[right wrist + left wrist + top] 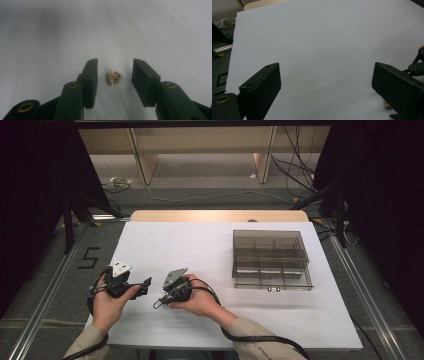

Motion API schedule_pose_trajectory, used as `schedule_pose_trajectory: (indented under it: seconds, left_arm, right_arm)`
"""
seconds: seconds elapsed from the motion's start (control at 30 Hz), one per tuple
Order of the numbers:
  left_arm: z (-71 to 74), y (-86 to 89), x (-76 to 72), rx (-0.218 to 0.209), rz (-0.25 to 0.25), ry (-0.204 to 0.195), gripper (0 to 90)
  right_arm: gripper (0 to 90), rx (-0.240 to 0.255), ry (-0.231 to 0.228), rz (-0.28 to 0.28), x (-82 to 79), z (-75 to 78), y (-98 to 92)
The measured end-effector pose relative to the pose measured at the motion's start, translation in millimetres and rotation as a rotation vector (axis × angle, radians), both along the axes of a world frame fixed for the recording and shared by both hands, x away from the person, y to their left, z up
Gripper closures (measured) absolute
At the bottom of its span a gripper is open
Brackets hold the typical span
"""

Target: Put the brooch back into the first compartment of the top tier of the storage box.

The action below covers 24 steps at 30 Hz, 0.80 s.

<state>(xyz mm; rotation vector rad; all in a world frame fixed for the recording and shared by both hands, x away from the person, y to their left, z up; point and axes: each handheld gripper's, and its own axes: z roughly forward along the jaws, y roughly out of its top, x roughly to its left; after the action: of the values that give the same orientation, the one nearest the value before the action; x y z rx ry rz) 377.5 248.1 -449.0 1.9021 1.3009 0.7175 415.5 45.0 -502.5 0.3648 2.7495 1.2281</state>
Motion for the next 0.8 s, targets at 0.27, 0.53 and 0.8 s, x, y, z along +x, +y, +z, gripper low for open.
schedule_pose_trajectory:
  seconds: [0.27, 0.53, 0.8]
  left_arm:
    - [0.2, 0.3, 0.1, -0.001, 0.002, -0.001, 8.5]
    - [-0.1, 0.2, 0.1, 0.003, -0.003, 0.002, 8.5]
    - [-0.7, -0.4, 0.2, 0.004, -0.005, 0.004, 8.6]
  right_arm:
    - [66.2, 0.002, 0.001, -0.005, 1.1, -0.1, 0.9]
    - [76.6, 0.001, 0.009, 0.008, 0.6, 0.3, 2.1]
    - [80.2, 0.005, 0.023, 0.004, 1.1, 0.1, 2.1]
